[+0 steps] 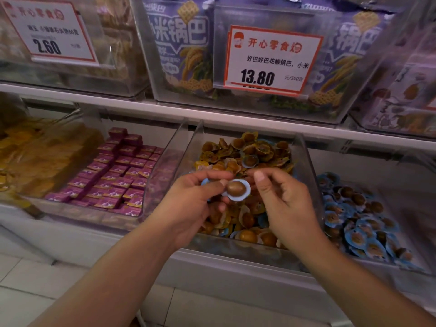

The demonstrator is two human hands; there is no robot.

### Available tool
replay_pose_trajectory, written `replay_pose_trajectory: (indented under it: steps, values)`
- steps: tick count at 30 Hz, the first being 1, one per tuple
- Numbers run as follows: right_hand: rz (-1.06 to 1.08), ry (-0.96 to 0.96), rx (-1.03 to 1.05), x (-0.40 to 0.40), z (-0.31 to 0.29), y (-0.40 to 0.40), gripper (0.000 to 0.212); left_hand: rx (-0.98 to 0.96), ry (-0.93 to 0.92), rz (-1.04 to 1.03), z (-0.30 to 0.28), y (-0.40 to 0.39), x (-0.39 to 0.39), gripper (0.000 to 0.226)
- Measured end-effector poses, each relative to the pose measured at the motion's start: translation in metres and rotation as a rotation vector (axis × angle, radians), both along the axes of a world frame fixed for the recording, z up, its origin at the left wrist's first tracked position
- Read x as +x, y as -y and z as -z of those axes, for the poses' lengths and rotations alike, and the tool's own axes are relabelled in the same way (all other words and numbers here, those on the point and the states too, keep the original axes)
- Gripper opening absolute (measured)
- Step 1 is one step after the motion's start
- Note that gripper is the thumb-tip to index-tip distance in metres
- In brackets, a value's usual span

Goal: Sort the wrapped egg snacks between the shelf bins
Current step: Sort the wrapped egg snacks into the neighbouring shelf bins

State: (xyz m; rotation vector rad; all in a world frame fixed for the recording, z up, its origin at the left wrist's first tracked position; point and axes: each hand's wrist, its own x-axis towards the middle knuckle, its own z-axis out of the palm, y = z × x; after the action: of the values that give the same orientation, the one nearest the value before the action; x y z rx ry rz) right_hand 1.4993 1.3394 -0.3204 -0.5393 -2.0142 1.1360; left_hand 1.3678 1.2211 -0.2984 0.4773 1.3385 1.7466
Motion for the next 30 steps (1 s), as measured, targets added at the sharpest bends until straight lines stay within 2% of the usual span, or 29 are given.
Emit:
replay_pose_trajectory:
  steps: [2,5,7,10,12,14,17,20,23,24,26,28,30]
  values:
    - [-0.092,0.209,0.1,0.003,0.0,-0.006,0.013,0.044,-0.06,-0.078,-0.003,0.004,-0.009,0.016]
    - [-0.429,0.679,0.341,0.004,0.001,-0.011,0.019,0.108,-0.1,-0.122,-0.009,0.013,-0.022,0.023]
    - [-0.49,0.78,0.435,0.0,0.003,-0.01,0.027,0.117,-0.108,-0.133,-0.01,0.017,-0.025,0.026]
    - [-0.497,0.792,0.487,-0.01,0.002,-0.008,0.044,0.114,-0.117,-0.148,-0.008,0.017,-0.023,0.025]
    - [-0.497,0.815,0.508,-0.016,0.002,-0.01,0.047,0.108,-0.142,-0.156,-0.006,0.016,-0.022,0.025]
    - [-0.486,0.812,0.59,-0.022,0.004,-0.01,0.045,0.106,-0.16,-0.163,-0.005,0.016,-0.021,0.026]
    - [-0.446,0.716,0.72,-0.03,0.007,-0.003,0.029,0.113,-0.169,-0.129,-0.004,0.015,-0.022,0.025]
    - [-0.412,0.536,0.53,-0.025,0.012,-0.004,0.015,0.121,-0.171,-0.091,-0.003,0.015,-0.024,0.029]
    - [-0.261,0.33,0.21,-0.015,0.006,-0.014,0.007,0.084,-0.212,-0.089,0.0,0.013,-0.023,0.034]
    - [-0.205,0.299,0.16,-0.011,0.003,-0.018,0.009,0.063,-0.235,-0.098,0.001,0.011,-0.022,0.036]
    - [-0.21,0.385,0.206,-0.004,-0.005,-0.023,0.008,0.016,-0.264,-0.117,0.004,0.005,-0.018,0.037]
    - [-0.362,0.59,0.338,0.001,-0.006,-0.018,0.009,-0.025,-0.268,-0.131,0.006,0.0,-0.014,0.034]
    - [-0.498,0.73,0.452,0.0,-0.002,-0.012,0.02,-0.055,-0.28,-0.137,0.007,-0.004,-0.012,0.031]
